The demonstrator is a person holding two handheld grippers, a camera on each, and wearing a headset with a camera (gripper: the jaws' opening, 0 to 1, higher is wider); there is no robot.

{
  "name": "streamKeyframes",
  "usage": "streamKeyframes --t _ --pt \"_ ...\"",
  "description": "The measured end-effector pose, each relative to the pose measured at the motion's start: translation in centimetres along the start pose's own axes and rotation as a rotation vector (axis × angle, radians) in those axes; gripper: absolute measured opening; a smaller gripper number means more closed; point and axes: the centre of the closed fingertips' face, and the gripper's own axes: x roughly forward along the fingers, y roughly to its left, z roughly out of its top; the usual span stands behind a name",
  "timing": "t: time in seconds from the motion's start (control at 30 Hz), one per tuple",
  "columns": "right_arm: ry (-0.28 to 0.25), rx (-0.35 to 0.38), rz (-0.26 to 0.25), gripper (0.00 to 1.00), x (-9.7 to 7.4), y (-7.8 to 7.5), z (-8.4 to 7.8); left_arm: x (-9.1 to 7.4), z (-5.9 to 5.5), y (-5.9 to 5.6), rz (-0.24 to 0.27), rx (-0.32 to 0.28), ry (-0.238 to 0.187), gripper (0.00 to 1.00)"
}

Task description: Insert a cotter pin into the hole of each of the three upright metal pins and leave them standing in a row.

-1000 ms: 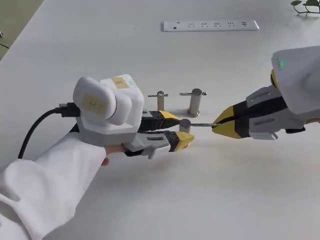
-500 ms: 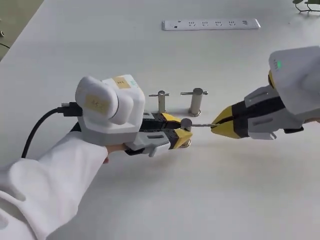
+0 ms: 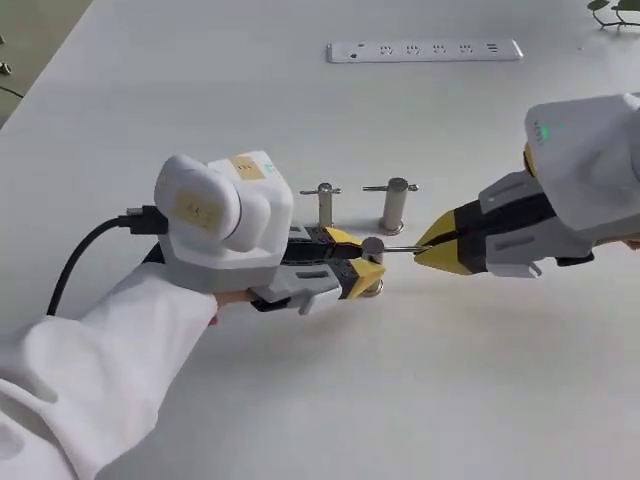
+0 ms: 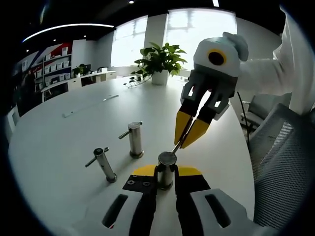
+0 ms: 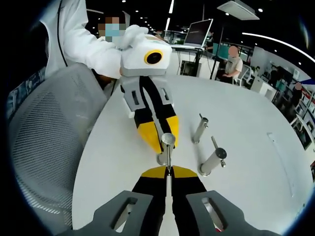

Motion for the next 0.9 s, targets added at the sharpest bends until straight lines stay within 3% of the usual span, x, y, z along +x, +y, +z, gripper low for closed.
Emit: streamKeyframes --t 0.43,0.67,0.77,0.9 --pt "-0.008 -0.054 0.03 0.0 1.1 0.3 1.3 0.2 0.0 0.0 -0.009 0.003 0.007 0.11" --pt "-0.018 -0.036 0.019 0.01 1.0 0.1 1.2 0.3 0.0 0.1 -0.006 0.004 0.005 0.11" --pt "-0.032 -0.022 0.008 0.17 0.6 -0.2 1.2 0.3 0.0 0.1 -0.006 0.004 0.005 0.12" --pt "-0.018 0.002 0.002 0.05 0.0 -0.5 0.6 0.3 0.0 0.1 -0.009 -0.002 0.001 0.12"
